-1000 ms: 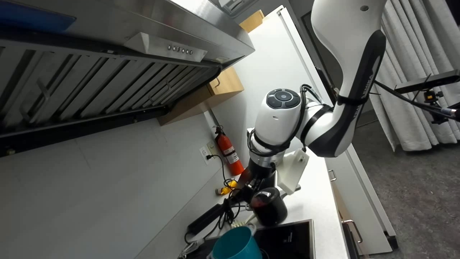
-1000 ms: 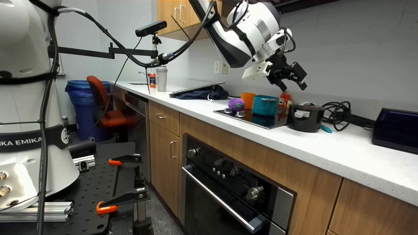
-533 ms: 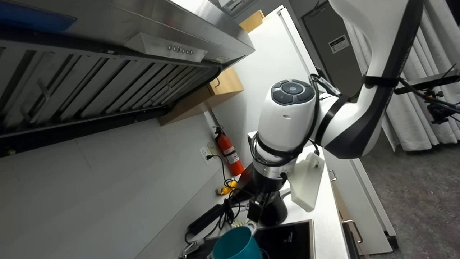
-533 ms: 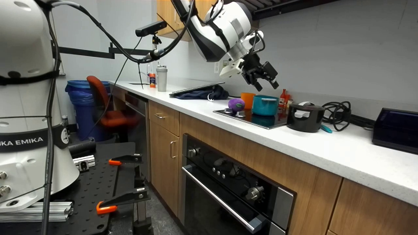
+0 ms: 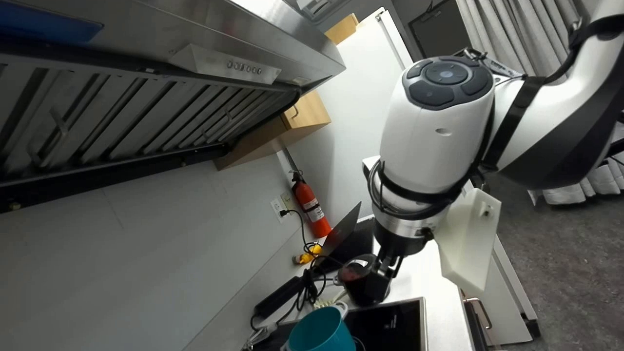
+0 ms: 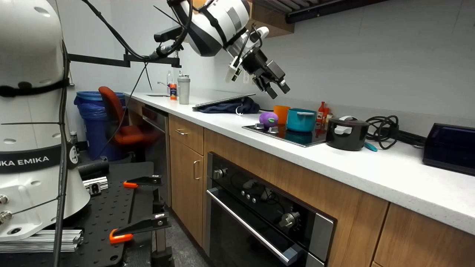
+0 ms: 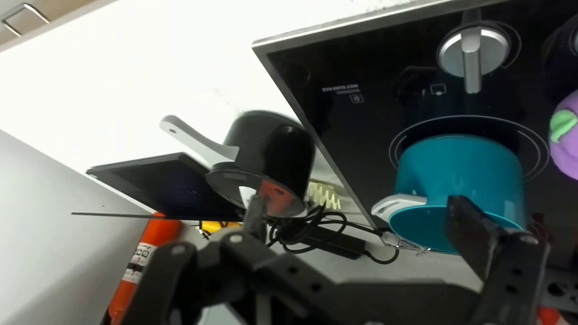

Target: Put the watermelon plushie inside the little pot and close the lid

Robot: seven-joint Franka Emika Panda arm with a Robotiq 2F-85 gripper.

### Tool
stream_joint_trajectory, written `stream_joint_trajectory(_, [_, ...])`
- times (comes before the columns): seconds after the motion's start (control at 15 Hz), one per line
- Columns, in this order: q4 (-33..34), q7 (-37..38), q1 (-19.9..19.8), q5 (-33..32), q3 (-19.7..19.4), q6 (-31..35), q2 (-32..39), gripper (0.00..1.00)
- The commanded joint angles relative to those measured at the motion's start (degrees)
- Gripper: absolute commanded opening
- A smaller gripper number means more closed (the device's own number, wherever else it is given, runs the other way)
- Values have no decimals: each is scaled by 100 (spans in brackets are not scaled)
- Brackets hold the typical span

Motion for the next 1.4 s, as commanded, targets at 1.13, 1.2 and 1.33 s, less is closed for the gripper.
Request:
stream_joint_trajectory(1.13, [-1401,527,-1654,267,2384,-1672,-1932,100])
stream_joint_trajectory(1.2, [-1409,528,-1654,267,2384,-1672,-1937,100])
stream_joint_trajectory(1.33, [-1416,530,-1654,267,2385,-1672,-1938,100])
